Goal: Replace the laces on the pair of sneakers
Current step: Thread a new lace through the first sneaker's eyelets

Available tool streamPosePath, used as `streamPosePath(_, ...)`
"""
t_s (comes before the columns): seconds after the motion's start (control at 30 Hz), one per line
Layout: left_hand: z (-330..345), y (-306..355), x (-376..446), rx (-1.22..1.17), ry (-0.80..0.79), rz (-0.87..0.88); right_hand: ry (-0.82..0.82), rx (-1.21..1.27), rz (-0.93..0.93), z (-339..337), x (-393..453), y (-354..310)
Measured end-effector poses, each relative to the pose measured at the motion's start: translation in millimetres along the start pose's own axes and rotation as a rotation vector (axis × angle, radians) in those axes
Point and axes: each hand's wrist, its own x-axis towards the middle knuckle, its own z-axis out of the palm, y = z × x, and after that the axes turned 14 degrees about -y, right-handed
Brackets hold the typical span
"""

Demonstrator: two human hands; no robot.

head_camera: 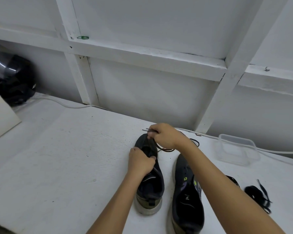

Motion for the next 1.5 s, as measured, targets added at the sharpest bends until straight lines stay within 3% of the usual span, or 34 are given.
streamPosePath(0.23, 2.3, -0.3, -0.1, -0.042, -0.003, 0.012, 0.228, 0.483, -0.148, -34.7, -15.8, -4.7)
streamPosePath(0.43, 2.2, -2.5, -0.3, -0.081, -0.001, 0.011, 0.445, 1.082, -0.44, -81.5, -28.7, -22.7)
streamPosePath(0.57, 3.1, -3.2, 0.4, -0.075, -0.006, 0.014, 0.413, 0.944, -0.288, -80.9, -23.4, -16.6)
streamPosePath(0.67, 3.7, -4.0, 0.8, -0.072, -0.012, 0.018, 0.474, 0.405, 0.122, -63.1, -14.7, 2.9)
streamPosePath(0.73, 4.0, -4.4, 0.9, -0.067, -0.01, 0.019, 0.503, 0.111, 0.301, -45.2, -12.2, 18.1)
streamPosePath(0.9, 3.7, -3.0, 1.6, -0.056, 0.001, 0.012, 0.549, -0.111, 0.222, 1.7, -13.7, 27.6)
streamPosePath(1.0, 3.7, -2.5, 1.6, -0.047, 0.002, 0.01, 0.545, -0.075, 0.173, 13.6, -14.9, 32.1)
streamPosePath(1.17, 3.5, -2.1, 0.0, -0.035, 0.012, 0.008, 0.165, -0.041, 0.123, 21.8, -17.1, 38.2)
streamPosePath(1.27, 3.3, -1.8, -0.6, -0.033, 0.015, 0.011, 0.18, -0.013, 0.141, 28.1, -11.3, 43.9)
streamPosePath(1.5, 2.8, -0.2, -2.6, -0.018, 0.014, 0.002, 0.089, 0.498, 0.069, 37.6, 6.2, 35.5)
